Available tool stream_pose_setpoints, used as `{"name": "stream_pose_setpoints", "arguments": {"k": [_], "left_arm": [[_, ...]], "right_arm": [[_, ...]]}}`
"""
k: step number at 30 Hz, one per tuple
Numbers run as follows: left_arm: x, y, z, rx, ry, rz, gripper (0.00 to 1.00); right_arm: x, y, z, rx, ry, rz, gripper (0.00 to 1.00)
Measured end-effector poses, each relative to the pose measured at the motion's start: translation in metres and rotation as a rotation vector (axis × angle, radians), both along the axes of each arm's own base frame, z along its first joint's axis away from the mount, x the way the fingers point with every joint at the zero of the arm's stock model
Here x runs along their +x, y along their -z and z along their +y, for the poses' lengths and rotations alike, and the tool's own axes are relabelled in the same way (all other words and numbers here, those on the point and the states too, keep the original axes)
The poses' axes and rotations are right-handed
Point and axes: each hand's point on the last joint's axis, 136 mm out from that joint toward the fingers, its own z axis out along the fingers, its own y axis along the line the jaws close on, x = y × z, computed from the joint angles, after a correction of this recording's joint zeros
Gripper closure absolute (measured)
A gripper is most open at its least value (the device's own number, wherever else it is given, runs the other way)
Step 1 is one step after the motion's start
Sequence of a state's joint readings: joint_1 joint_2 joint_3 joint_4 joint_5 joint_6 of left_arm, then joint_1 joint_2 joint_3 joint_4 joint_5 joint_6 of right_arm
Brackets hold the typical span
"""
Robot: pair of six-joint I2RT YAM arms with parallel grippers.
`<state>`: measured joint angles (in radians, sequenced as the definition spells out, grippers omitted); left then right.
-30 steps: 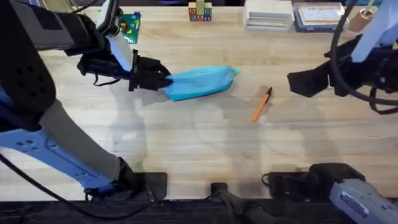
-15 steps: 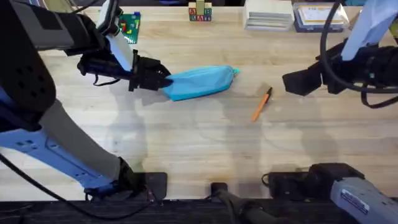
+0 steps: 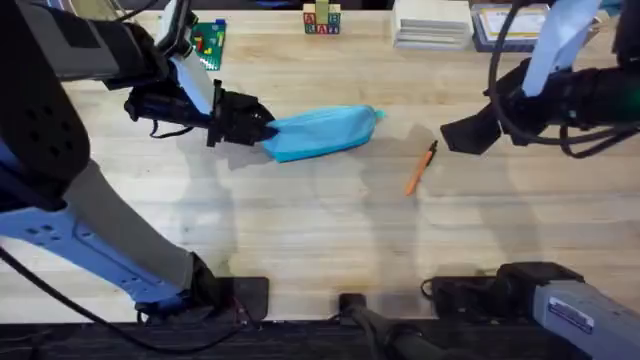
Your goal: Unzip the bag, pick up the pens from the table one at a time and place them inside, then zip the bag closed.
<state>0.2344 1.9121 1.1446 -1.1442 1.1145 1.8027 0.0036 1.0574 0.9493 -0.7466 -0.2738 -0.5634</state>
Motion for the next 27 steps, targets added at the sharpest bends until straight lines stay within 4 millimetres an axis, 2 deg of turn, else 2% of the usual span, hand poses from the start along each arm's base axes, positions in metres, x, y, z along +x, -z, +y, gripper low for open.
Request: {"name": "stream_pose_setpoints", "arguments": {"k": [8, 17, 27], "left_arm": [[0.000, 0.000, 0.000, 0.000, 0.000, 0.000, 0.959], [0.000, 0.000, 0.000, 0.000, 0.000, 0.000, 0.958], [0.000, 0.000, 0.000, 0.000, 0.000, 0.000, 0.959]], "right_arm": [[0.008, 0.008, 0.006, -0.003, -0.073, 0.002, 0.004], [0.023, -0.005, 0.011, -0.012, -0.126, -0.038, 0.003], [0.050, -0.004, 0.011, -0.030, -0.156, -0.014, 0.003]]}}
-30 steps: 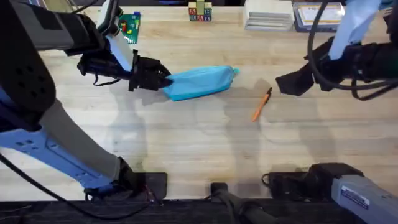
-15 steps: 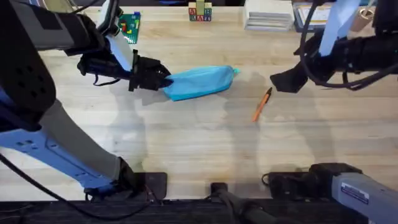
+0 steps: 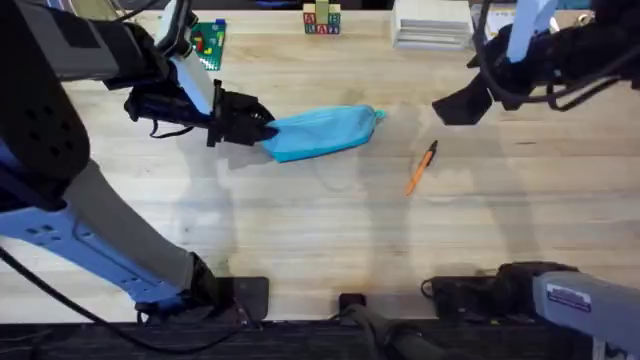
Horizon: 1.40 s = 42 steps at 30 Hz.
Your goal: Unzip the bag, pick up the pens from the table one at a time and place them inside, then zip the bag closed.
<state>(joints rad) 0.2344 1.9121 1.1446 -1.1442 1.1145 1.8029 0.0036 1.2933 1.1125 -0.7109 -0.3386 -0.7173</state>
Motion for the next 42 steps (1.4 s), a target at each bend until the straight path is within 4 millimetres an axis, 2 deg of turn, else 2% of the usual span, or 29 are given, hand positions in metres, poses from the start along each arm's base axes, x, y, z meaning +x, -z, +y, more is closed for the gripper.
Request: {"name": "stream_pose_setpoints", "arguments": {"k": [1, 8, 20, 21, 27, 37, 42], "left_arm": [[0.000, 0.000, 0.000, 0.000, 0.000, 0.000, 0.959], [0.000, 0.000, 0.000, 0.000, 0.000, 0.000, 0.959], [0.000, 0.000, 0.000, 0.000, 0.000, 0.000, 0.959], [0.000, 0.000, 0.000, 0.000, 0.000, 0.000, 0.959], [0.000, 0.000, 0.000, 0.000, 0.000, 0.000, 0.959], [0.000, 0.000, 0.000, 0.000, 0.000, 0.000, 0.959], [0.000, 0.000, 0.000, 0.000, 0.000, -0.001, 0.959]], "right_arm": [[0.006, 0.003, 0.000, -0.015, -0.023, 0.013, 0.004], [0.012, 0.023, 0.002, -0.032, -0.071, 0.065, 0.004], [0.020, 0.048, 0.019, 0.013, -0.231, 0.078, 0.005], [0.022, 0.056, 0.023, 0.024, -0.267, 0.084, 0.006], [0.034, 0.068, 0.030, 0.051, -0.307, 0.067, 0.006], [0.035, 0.078, 0.047, 0.149, -0.405, 0.061, 0.011], [0.032, 0.093, 0.059, 0.225, -0.478, 0.079, 0.017]]}}
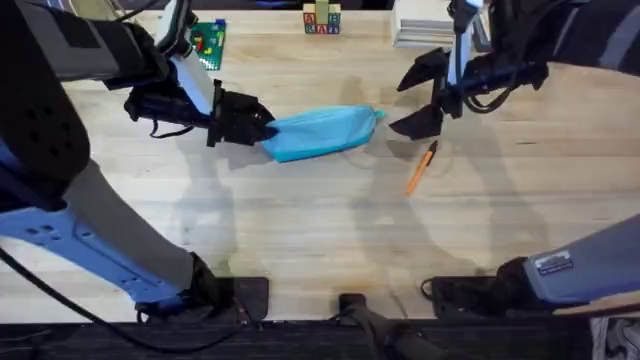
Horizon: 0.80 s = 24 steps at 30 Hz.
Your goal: Unzip the bag, pick up the pens from the table one at a time and place them inside, then zip the bag closed.
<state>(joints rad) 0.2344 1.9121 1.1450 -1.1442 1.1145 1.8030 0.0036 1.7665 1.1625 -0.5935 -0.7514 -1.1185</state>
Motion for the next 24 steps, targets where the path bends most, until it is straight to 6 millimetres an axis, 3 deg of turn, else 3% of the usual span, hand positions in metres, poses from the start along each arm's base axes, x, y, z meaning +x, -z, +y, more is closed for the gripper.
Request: {"name": "stream_pose_setpoints", "arguments": {"k": [11, 13, 14, 17, 24], "left_arm": [[0.000, 0.000, 0.000, 0.000, 0.000, 0.000, 0.959], [0.000, 0.000, 0.000, 0.000, 0.000, 0.000, 0.959], [0.000, 0.000, 0.000, 0.000, 0.000, 0.000, 0.959], [0.000, 0.000, 0.000, 0.000, 0.000, 0.000, 0.959], [0.000, 0.000, 0.000, 0.000, 0.000, 0.000, 0.959]], "right_arm": [[0.004, 0.007, 0.009, 0.051, -0.100, -0.077, 0.031], [0.004, 0.014, 0.009, 0.054, -0.108, -0.067, 0.021], [0.003, 0.028, 0.010, 0.057, -0.117, -0.038, 0.014], [0.001, 0.036, 0.013, 0.080, -0.136, -0.026, 0.023], [0.011, 0.035, 0.017, 0.110, -0.164, -0.100, 0.029]]}}
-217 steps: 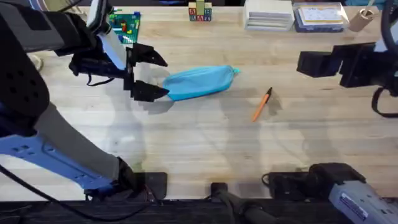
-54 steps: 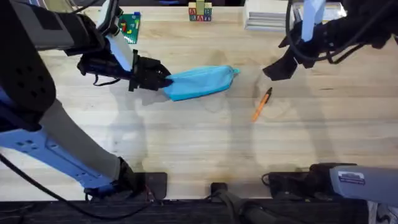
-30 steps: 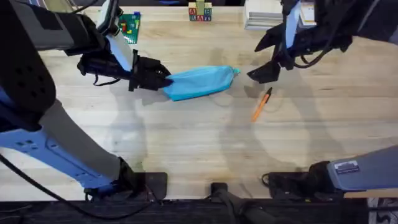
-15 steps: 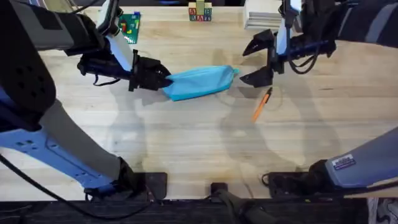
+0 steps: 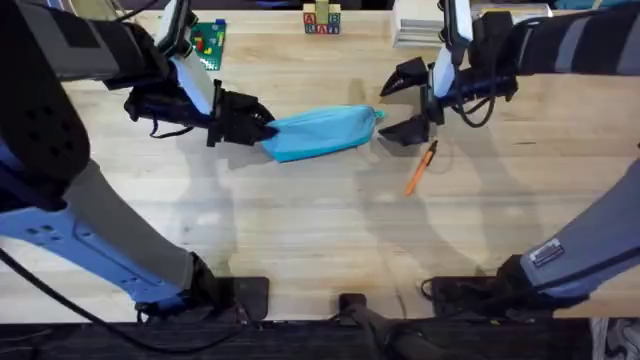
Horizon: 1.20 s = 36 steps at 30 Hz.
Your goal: Unzip the bag, pick up the pens from the table one at a time and place them inside, then zip the bag closed.
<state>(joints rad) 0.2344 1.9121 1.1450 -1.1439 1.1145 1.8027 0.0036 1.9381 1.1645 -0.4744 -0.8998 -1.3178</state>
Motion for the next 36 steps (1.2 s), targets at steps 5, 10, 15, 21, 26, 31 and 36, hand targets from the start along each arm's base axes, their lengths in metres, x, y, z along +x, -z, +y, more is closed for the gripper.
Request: {"name": "stream_pose_setpoints", "arguments": {"k": [5, 10, 15, 21, 26, 31, 36], "left_arm": [[0.000, 0.000, 0.000, 0.000, 0.000, 0.000, 0.959], [0.000, 0.000, 0.000, 0.000, 0.000, 0.000, 0.959], [0.000, 0.000, 0.000, 0.000, 0.000, 0.000, 0.959], [0.000, 0.000, 0.000, 0.000, 0.000, 0.000, 0.959], [0.000, 0.000, 0.000, 0.000, 0.000, 0.000, 0.959], [0.000, 0.000, 0.000, 0.000, 0.000, 0.000, 0.959], [0.000, 0.000, 0.000, 0.000, 0.000, 0.000, 0.959]], "right_arm": [[0.007, 0.002, 0.001, 0.007, -0.006, -0.036, 0.034], [0.007, 0.010, 0.001, 0.007, -0.006, -0.025, 0.054], [0.006, 0.011, 0.002, 0.022, -0.012, -0.017, 0.088], [0.005, 0.007, 0.005, 0.048, -0.020, -0.023, 0.118], [0.005, 0.007, 0.005, 0.049, -0.021, -0.019, 0.144], [0.001, 0.014, 0.006, 0.056, -0.022, 0.014, 0.151], [0.001, 0.016, 0.006, 0.057, -0.022, 0.020, 0.177]]}}
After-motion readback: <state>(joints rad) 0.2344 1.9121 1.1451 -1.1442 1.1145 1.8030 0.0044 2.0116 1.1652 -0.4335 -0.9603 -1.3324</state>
